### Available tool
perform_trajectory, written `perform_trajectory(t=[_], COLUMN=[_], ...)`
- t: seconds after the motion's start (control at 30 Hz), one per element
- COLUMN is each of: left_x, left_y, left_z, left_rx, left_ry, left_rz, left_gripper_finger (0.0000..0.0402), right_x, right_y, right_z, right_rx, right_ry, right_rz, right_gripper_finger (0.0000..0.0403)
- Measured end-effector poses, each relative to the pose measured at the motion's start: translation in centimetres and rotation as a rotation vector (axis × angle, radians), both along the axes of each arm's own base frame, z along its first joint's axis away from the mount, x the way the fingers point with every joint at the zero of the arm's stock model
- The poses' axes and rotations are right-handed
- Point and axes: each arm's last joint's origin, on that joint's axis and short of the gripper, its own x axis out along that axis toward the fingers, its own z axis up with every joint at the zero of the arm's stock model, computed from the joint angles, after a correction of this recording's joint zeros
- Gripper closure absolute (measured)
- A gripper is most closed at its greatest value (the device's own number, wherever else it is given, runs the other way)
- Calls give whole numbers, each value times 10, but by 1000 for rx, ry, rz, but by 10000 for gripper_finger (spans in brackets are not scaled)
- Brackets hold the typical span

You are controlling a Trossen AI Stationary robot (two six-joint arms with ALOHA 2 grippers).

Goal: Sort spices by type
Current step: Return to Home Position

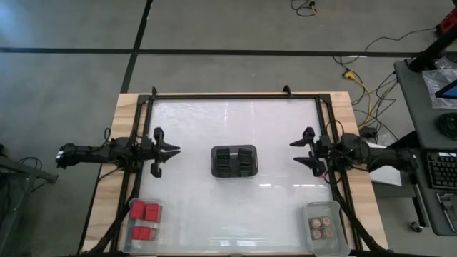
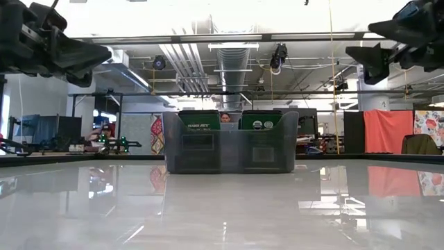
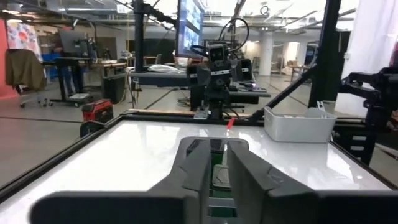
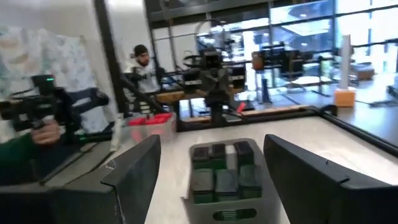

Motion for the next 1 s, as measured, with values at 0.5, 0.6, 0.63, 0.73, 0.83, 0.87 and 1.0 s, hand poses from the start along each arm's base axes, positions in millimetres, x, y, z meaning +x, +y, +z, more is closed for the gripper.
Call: perform_trajectory(t=[0.5,0.6,0.63,0.73,0.83,0.87,1.0], left_x=[1,1,1,2,2,2,3], left_y=[0,0,0,0,0,0,0], left_z=[-3,-4,-4,-5,-6,-6,-7], left_rx=[-3,-3,-3,-2,-2,-2,-2], left_ry=[37,42,47,59,66,69,76], left_rz=[-10,-9,-9,-9,-9,-9,-9], left_gripper_finger=[398,398,398,398,398,398,398], right_x=[4,5,5,5,5,5,5], right_y=[-4,-3,-3,-3,-3,-3,-3], right_z=[-7,-8,-8,-7,-8,-8,-10], right_rx=[-10,-20,-26,-42,-65,-70,-79], right_ry=[80,88,88,85,90,92,109], right_rz=[-185,-203,-203,-205,-204,-204,-204], right_gripper_finger=[103,99,98,94,91,90,85])
